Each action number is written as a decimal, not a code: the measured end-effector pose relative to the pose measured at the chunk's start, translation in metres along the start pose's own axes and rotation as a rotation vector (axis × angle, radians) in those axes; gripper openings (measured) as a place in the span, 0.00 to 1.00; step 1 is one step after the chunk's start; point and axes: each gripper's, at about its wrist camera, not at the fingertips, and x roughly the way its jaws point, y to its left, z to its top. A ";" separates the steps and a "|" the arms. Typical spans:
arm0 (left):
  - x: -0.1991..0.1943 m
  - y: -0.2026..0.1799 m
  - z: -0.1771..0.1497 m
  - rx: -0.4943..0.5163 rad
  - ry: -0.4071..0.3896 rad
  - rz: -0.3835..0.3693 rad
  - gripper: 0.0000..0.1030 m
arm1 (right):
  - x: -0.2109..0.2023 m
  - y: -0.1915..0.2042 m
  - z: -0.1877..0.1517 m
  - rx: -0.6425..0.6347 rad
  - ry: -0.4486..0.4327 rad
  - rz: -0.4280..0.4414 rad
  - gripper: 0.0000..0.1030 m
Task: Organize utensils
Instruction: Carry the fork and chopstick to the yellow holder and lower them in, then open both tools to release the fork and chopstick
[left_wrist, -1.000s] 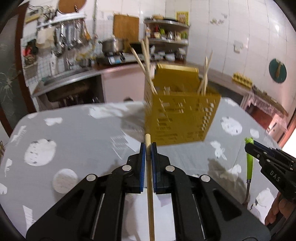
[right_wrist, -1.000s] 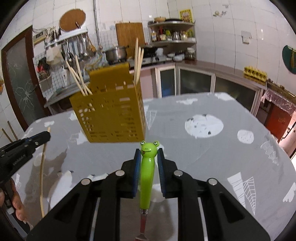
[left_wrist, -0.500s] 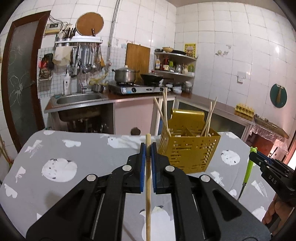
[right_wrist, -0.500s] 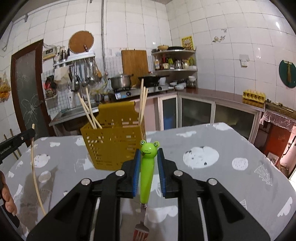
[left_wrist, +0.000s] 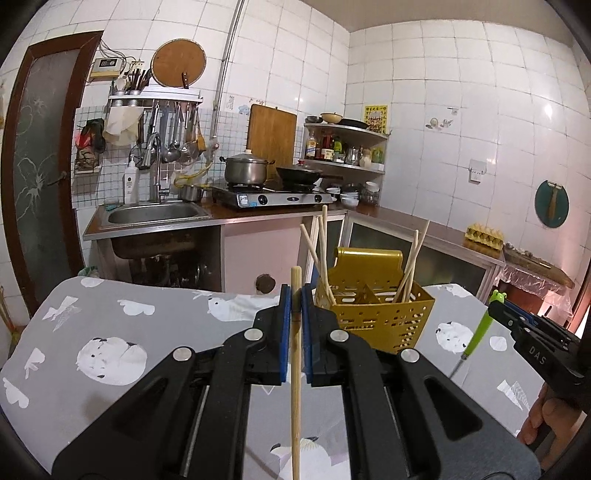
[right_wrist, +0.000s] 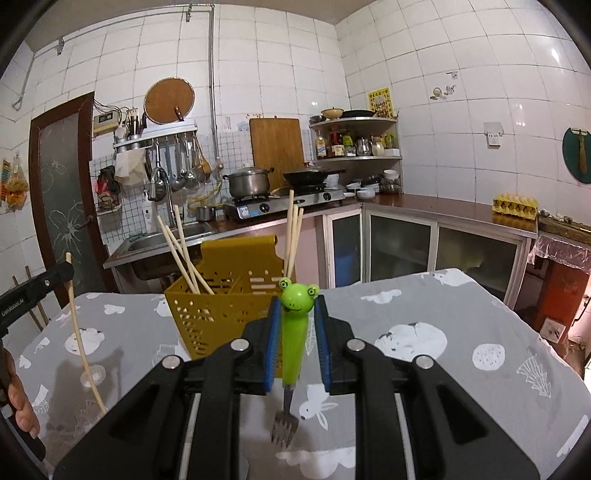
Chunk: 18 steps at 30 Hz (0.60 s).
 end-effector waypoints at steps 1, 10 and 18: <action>0.001 -0.002 0.002 0.003 -0.005 -0.003 0.04 | 0.000 -0.001 0.001 -0.001 -0.004 0.002 0.18; 0.007 -0.014 0.045 -0.018 -0.075 -0.031 0.04 | -0.004 -0.006 0.050 -0.010 -0.081 0.015 0.18; 0.021 -0.041 0.114 0.000 -0.171 -0.058 0.04 | -0.003 0.003 0.124 -0.044 -0.181 0.030 0.18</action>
